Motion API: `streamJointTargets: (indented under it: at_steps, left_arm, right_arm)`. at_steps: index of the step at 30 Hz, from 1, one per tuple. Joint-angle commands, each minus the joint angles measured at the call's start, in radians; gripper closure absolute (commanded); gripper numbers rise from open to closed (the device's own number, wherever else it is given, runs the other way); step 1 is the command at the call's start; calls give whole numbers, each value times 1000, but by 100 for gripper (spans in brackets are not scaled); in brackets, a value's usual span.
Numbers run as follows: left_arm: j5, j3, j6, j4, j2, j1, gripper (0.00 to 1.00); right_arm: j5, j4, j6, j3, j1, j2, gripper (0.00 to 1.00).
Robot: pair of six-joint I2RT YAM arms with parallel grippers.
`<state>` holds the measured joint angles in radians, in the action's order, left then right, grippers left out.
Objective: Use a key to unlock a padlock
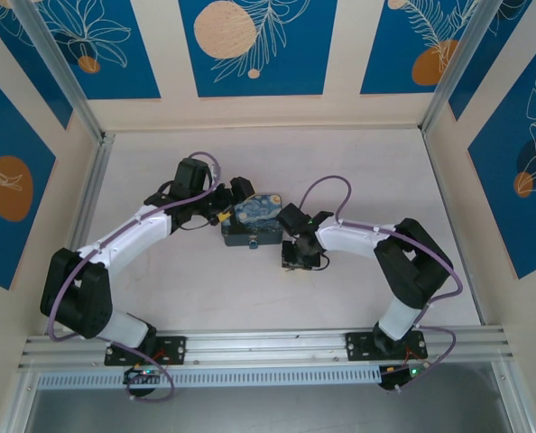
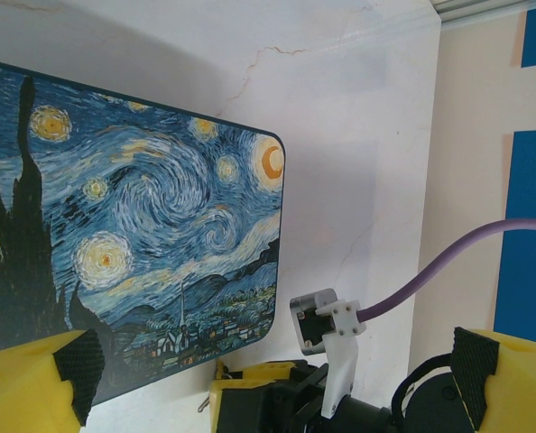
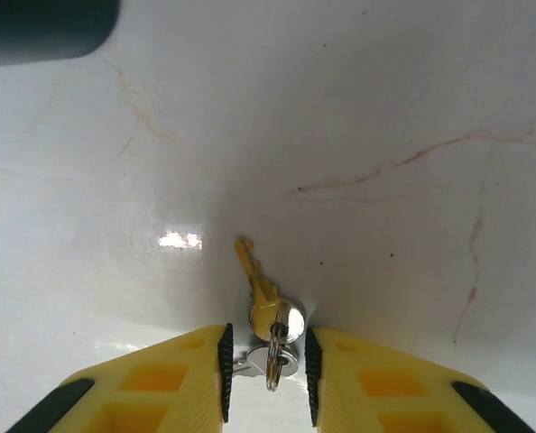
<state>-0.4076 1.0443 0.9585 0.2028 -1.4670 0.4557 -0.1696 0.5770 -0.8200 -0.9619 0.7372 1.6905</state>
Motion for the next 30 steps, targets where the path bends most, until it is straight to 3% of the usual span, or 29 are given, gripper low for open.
streamJointTargets:
  at_steps: [1, 12, 18, 30]
  left_arm:
    - [-16, 13, -30, 7, 15, -7, 0]
    - [-20, 12, -29, 9, 18, -11, 0]
    - [-21, 17, -28, 18, 24, -10, 0]
    - [-17, -4, -22, 43, 77, -9, 0]
  right_arm:
    - [-39, 18, -32, -14, 8, 29, 71]
    - [-63, 38, -23, -27, 24, 45, 84]
    - [-71, 30, 10, -13, 14, -7, 100]
    - [30, -4, -9, 72, -51, -250, 100]
